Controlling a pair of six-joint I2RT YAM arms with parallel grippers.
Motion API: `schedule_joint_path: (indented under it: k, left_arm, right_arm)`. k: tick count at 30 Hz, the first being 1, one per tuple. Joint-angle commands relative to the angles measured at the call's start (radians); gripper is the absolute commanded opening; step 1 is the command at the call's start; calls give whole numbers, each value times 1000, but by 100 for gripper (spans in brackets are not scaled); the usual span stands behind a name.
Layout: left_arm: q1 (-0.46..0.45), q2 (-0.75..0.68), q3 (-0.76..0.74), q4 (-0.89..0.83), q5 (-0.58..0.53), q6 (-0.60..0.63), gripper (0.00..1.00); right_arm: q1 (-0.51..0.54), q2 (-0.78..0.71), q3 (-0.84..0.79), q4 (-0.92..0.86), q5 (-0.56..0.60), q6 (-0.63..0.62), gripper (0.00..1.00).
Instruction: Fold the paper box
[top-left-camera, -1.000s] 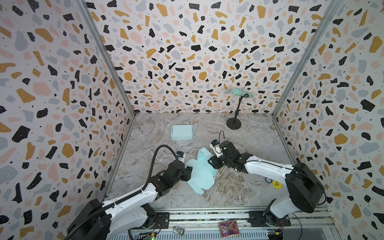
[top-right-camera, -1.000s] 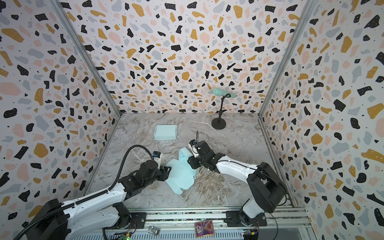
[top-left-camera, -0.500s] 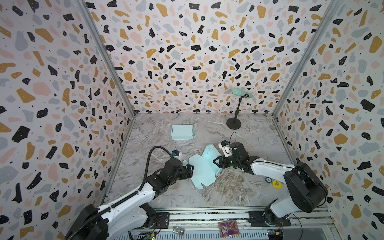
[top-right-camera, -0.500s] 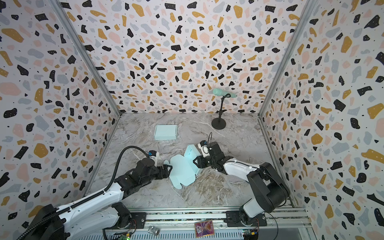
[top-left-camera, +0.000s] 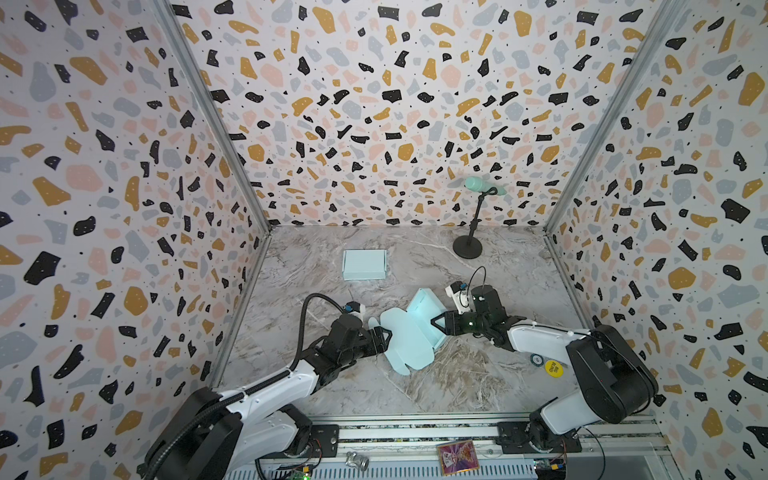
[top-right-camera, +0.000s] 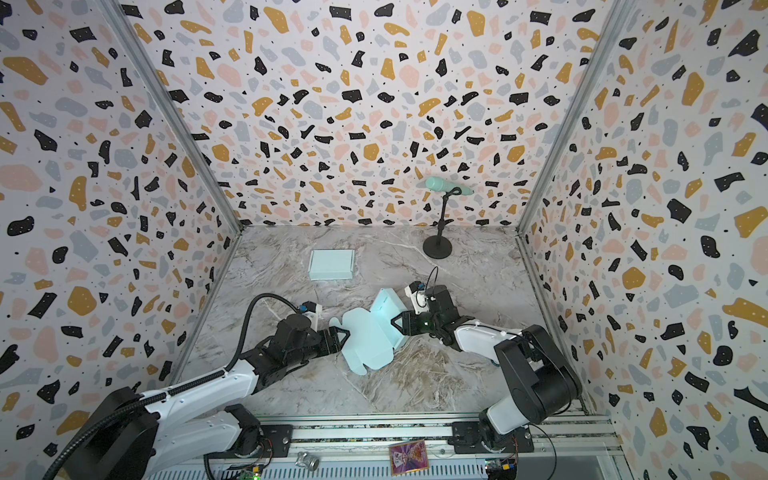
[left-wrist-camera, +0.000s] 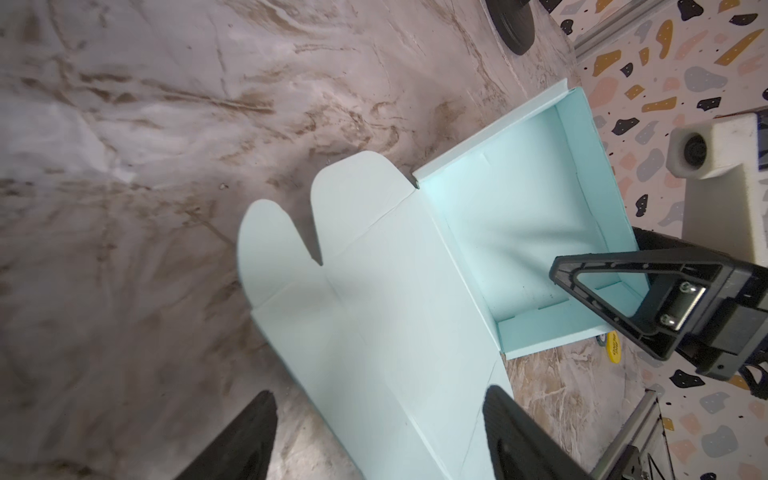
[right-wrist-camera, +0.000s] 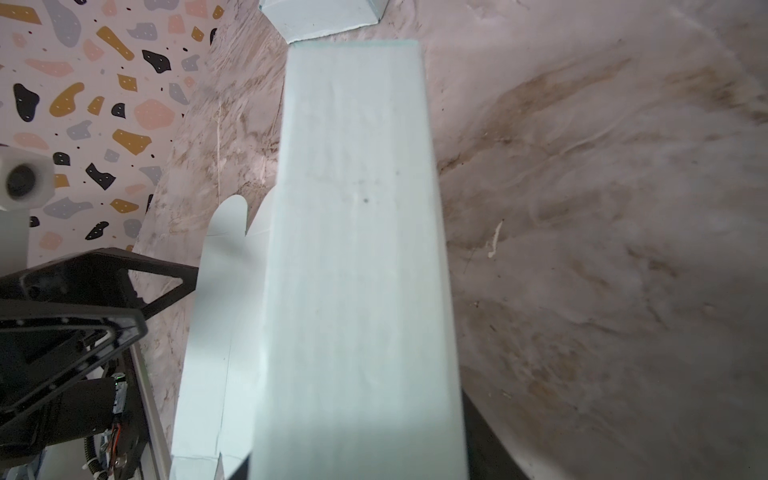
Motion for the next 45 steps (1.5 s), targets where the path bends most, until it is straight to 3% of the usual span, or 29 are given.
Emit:
schedule_joint_path:
  k: [1, 10, 18, 22, 35, 41, 45]
  left_arm:
    - [6, 26, -28, 133, 30, -54, 74]
    - [6, 89, -73, 272, 43, -136, 58]
    - [3, 99, -89, 304, 18, -164, 35]
    - [3, 99, -93, 309, 11, -176, 25]
    - [3, 55, -84, 265, -28, -192, 10]
    - [6, -4, -37, 144, -56, -145, 7]
    - [10, -42, 36, -7, -73, -40, 6]
  right_arm:
    - [-11, -38, -9, 28, -27, 5, 49]
    - [-12, -33, -11, 40, -35, 6, 49]
    - [-11, -43, -9, 40, -38, 6, 51]
    - [-11, -55, -15, 38, -43, 3, 57]
    - [-11, -135, -24, -15, -13, -22, 85]
    - [-8, -234, -53, -40, -3, -62, 90]
    - [-1, -356, -91, -50, 18, -118, 90]
